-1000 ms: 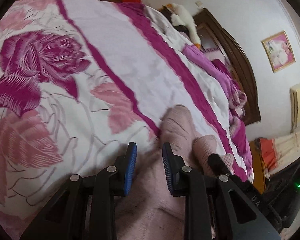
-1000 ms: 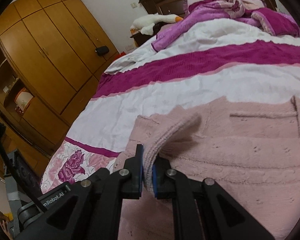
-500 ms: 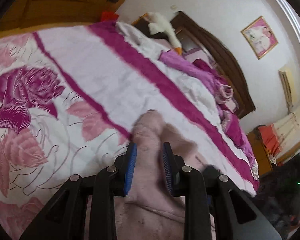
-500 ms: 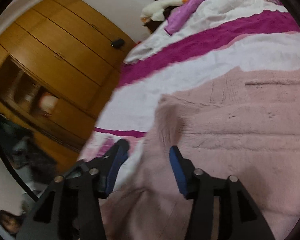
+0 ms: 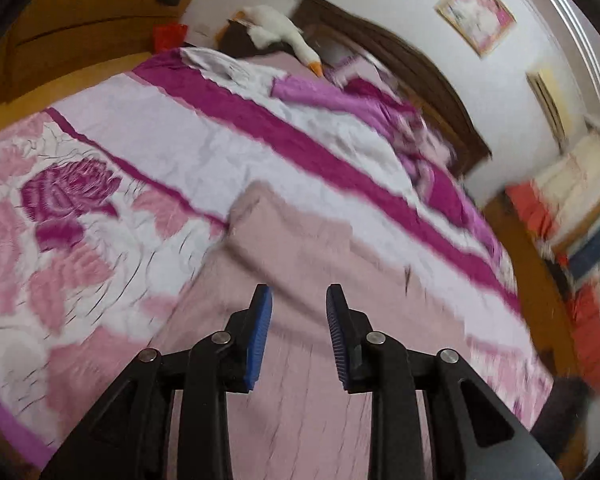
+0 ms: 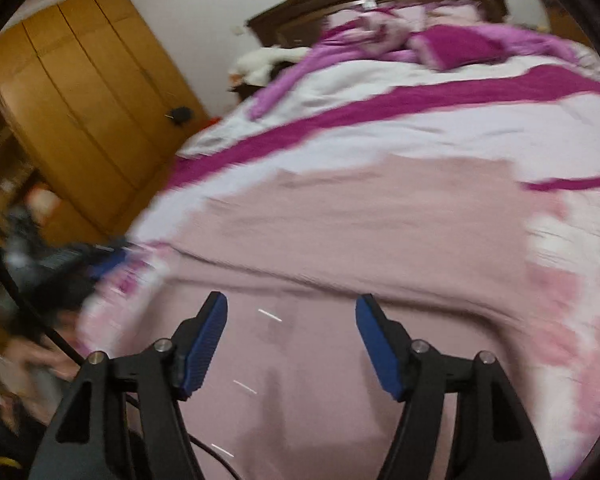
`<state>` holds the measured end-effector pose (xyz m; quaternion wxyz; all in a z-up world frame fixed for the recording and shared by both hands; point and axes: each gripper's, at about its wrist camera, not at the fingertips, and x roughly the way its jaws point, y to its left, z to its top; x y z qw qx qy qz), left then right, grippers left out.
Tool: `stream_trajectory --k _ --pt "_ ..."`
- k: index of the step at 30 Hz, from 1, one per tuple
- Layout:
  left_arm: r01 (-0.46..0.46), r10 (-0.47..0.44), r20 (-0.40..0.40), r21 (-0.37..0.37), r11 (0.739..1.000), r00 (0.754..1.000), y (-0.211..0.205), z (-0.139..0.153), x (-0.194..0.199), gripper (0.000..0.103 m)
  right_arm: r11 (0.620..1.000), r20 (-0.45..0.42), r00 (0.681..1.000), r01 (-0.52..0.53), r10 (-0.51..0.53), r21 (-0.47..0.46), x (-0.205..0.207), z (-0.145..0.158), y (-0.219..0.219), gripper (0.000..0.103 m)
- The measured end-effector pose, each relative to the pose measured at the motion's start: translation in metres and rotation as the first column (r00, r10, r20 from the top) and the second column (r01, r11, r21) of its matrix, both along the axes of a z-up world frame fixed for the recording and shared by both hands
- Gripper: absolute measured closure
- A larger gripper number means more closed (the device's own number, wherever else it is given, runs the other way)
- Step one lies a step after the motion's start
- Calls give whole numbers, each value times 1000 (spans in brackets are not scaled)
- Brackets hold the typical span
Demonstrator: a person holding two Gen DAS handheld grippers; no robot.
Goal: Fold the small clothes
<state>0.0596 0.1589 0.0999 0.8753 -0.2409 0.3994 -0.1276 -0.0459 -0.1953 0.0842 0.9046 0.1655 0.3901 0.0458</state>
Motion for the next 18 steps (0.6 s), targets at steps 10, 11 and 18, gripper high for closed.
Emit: stream_trajectory --k 10,11,18 --pt "205 -210 47 95 974 977 45 5 -111 73 981 58 981 188 -185 -45 -115 -15 -68 33" --pt "207 -218 62 150 967 974 46 3 -121 73 980 68 979 194 -191 -43 -122 -17 -66 33" --pt "261 -262 -39 307 915 964 65 -38 -152 73 986 -35 991 128 -132 -103 -190 -66 -54 33"
